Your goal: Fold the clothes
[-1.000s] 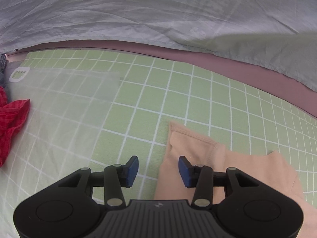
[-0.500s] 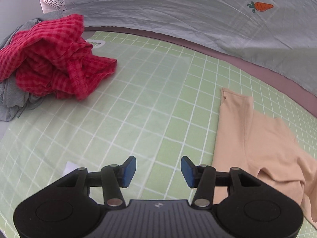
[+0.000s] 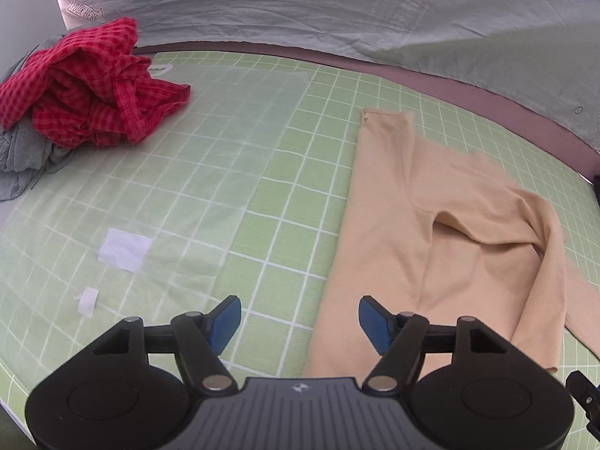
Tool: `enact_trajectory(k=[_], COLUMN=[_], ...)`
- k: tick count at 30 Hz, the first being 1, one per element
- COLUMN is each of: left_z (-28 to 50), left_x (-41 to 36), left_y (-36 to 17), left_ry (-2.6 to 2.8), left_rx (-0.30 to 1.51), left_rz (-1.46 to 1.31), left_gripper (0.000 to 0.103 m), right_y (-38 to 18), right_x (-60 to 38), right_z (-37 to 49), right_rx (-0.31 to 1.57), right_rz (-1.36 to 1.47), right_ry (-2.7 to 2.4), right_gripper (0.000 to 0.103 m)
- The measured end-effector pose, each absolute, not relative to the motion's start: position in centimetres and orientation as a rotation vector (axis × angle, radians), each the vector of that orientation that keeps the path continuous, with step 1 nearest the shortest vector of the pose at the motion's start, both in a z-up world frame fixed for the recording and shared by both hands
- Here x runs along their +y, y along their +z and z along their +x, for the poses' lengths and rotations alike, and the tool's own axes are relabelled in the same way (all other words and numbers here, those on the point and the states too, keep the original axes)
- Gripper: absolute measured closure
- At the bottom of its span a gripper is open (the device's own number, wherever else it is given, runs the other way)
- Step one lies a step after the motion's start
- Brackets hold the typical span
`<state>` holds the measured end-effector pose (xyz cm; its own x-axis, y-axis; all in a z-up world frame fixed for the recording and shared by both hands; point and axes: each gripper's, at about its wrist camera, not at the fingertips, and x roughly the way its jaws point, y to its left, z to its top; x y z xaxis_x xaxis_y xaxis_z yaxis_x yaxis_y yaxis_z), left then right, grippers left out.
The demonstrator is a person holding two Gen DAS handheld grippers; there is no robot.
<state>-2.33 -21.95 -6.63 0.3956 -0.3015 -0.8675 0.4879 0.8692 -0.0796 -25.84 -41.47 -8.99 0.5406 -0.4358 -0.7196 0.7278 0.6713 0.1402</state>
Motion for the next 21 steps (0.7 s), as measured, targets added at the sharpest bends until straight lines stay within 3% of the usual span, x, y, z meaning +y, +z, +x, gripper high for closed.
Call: enact_trajectory(k=[21], left_z=[-7.8], left_x=[-41.0], left_y=[-6.7], left_ry=[-0.748], left_rx=[1.069], left_rz=[0.237], left_gripper=[0.033], right_y=[-11.8], right_x=[-54.8], right_z=[-31.8], right_rx=[0.83], right_rz=[0.401], right_ry=[-0.965], right_gripper=[0.0])
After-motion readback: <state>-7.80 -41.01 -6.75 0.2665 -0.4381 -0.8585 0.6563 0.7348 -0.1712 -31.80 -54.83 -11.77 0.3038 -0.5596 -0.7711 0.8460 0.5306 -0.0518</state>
